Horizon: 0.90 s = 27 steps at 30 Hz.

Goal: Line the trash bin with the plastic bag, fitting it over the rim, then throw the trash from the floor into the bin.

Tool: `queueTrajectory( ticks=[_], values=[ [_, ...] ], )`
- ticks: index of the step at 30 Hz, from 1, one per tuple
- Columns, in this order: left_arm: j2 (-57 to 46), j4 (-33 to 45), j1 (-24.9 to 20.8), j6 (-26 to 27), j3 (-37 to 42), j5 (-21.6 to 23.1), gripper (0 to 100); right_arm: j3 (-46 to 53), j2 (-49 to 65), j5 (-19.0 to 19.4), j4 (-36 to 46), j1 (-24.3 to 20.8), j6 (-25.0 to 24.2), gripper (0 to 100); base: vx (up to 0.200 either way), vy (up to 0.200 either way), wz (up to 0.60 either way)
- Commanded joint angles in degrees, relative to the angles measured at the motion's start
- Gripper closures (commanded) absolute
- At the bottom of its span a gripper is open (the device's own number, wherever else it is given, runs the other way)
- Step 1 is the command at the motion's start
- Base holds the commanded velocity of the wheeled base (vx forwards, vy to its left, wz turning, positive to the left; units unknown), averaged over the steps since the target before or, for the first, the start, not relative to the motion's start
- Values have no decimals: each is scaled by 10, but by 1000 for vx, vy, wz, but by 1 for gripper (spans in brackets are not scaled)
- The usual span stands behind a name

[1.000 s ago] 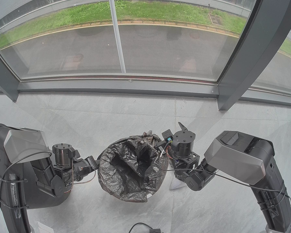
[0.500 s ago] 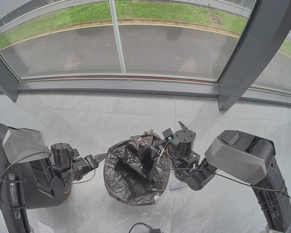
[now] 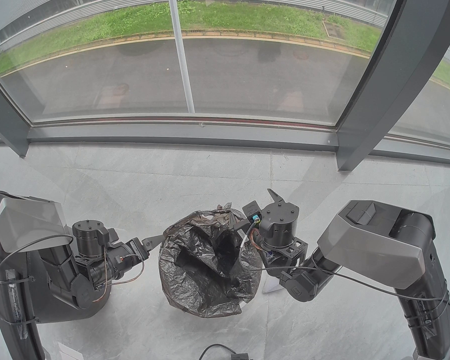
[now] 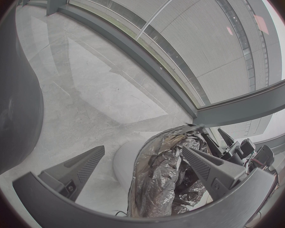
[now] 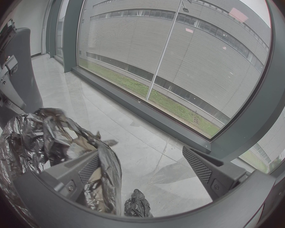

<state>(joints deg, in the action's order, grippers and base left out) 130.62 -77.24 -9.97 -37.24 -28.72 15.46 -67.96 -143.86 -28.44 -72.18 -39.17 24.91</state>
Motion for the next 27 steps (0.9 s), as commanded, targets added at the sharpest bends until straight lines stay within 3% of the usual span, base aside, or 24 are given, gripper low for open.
queueTrajectory(
  ticks=[1, 9, 19, 27],
  values=[
    [-24, 0, -1, 0, 9, 0, 0, 6, 10, 0, 0, -10, 1, 0, 0, 0, 0],
    [-50, 0, -3, -2, 21, 0, 0, 6, 16, 0, -1, -23, 0, 0, 0, 0, 0],
    [-81, 0, -3, -5, 46, 0, 0, -8, 24, 0, 0, -72, -2, 0, 0, 0, 0],
    [-124, 0, -3, -8, 88, 0, 0, 74, 36, -18, -28, -73, -19, 0, 0, 0, 0]
  ],
)
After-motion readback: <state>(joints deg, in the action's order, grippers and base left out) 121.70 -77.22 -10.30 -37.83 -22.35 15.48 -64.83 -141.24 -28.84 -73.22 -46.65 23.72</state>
